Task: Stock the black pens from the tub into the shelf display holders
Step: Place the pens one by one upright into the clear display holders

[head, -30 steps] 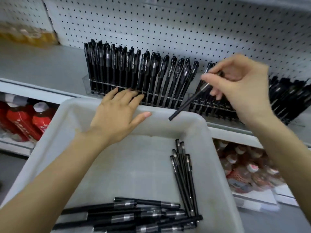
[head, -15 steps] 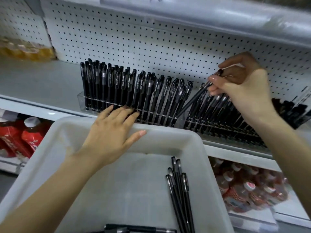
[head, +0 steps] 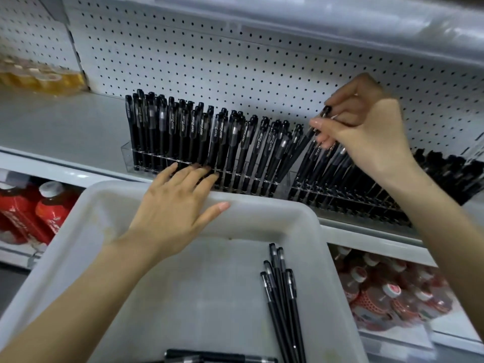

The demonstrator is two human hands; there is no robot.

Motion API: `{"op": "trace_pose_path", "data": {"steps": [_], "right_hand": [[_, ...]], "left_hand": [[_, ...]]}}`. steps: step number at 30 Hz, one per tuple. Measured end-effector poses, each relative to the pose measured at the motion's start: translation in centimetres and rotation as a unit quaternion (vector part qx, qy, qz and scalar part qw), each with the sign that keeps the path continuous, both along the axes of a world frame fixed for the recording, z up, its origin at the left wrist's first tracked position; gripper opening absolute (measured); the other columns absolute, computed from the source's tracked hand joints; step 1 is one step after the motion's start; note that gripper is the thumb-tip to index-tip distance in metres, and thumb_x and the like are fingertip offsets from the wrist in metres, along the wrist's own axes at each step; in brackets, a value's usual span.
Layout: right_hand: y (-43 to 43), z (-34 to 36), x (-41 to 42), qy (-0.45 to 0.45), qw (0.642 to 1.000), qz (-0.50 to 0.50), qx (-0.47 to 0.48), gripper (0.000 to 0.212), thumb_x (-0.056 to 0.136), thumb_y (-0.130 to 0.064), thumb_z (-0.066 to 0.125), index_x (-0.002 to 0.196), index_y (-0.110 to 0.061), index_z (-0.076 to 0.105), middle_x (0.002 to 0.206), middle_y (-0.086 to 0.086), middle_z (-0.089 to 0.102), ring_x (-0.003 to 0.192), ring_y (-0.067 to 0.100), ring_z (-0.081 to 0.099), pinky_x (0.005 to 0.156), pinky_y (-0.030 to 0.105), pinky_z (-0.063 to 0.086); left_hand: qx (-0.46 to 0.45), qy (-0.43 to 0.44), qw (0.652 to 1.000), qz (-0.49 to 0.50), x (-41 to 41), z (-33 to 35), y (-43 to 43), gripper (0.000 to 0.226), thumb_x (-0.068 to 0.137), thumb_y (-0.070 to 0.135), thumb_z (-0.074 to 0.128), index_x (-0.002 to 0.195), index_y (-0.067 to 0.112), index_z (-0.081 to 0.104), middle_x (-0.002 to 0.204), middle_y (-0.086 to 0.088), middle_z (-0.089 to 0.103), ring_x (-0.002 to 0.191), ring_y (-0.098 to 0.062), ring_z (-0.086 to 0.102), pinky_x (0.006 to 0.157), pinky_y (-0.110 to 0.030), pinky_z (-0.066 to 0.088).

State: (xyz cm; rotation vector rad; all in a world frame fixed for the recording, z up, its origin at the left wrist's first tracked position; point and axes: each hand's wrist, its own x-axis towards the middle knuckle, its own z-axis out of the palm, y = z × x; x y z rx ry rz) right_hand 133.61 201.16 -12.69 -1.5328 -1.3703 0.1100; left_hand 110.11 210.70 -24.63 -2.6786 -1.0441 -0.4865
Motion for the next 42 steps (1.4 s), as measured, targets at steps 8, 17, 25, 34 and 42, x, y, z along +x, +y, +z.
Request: {"op": "trace_pose_path", "data": {"steps": [8, 17, 25, 34, 42], "right_hand": [[0.8, -2.1, 0.0, -0.03, 0.999, 0.001, -0.044, 0.027, 0.077, -0.016, 0.076, 0.08, -0.025, 0.052, 0.078, 0.01, 0.065, 0.06, 0.011, 0.066, 0.058, 0.02, 0.055], [1.4, -1.9, 0.1, -0.093, 0.994, -0.015, -0.046, 0.025, 0.07, -0.027, 0.081, 0.084, -0.023, 0.061, 0.078, -0.012, 0.061, 0.073, 0.004, 0.059, 0.082, 0.029, 0.054], [1.9, -0.9, 0.7, -0.082, 0.992, -0.011, -0.094, 0.027, 0.068, -0.023, 0.083, 0.075, -0.026, 0.057, 0.07, -0.008, 0.063, 0.057, 0.004, 0.063, 0.064, 0.018, 0.053], [1.4, -2.3, 1.3, -0.196, 0.978, -0.026, -0.061, 0.035, 0.07, -0.027, 0.081, 0.097, -0.016, 0.061, 0.084, -0.009, 0.049, 0.065, 0.003, 0.048, 0.064, 0.008, 0.04], [-4.9, -4.6, -2.9, -0.102, 0.984, 0.059, -0.136, 0.017, 0.077, -0.025, 0.075, 0.091, -0.023, 0.066, 0.084, -0.01, 0.06, 0.074, 0.005, 0.061, 0.071, 0.021, 0.054]], "left_hand": [[-0.004, 0.008, 1.0, 0.005, 0.0, -0.1, 0.0, 0.071, 0.095, 0.06, 0.015, 0.125, 0.012, 0.059, 0.123, -0.006, 0.061, 0.12, -0.025, 0.054, 0.107, -0.039, 0.023], [-0.007, 0.013, 1.0, 0.007, 0.0, -0.1, 0.1, 0.071, 0.095, 0.06, 0.016, 0.126, 0.012, 0.059, 0.123, -0.006, 0.061, 0.12, -0.025, 0.054, 0.107, -0.039, 0.022], [0.002, 0.007, 1.0, 0.006, 0.1, -0.1, 0.0, 0.072, 0.095, 0.06, 0.014, 0.124, 0.012, 0.06, 0.123, -0.006, 0.062, 0.119, -0.025, 0.054, 0.106, -0.039, 0.024], [-0.006, 0.011, 1.0, 0.007, 0.0, -0.2, 0.0, 0.072, 0.095, 0.059, 0.014, 0.126, 0.011, 0.058, 0.125, -0.006, 0.061, 0.121, -0.025, 0.053, 0.107, -0.039, 0.024], [-0.017, -0.003, 1.0, -0.007, 0.5, 0.9, -1.2, 0.07, 0.093, 0.059, 0.017, 0.129, 0.013, 0.055, 0.127, -0.006, 0.059, 0.123, -0.025, 0.05, 0.106, -0.042, 0.029]]}}
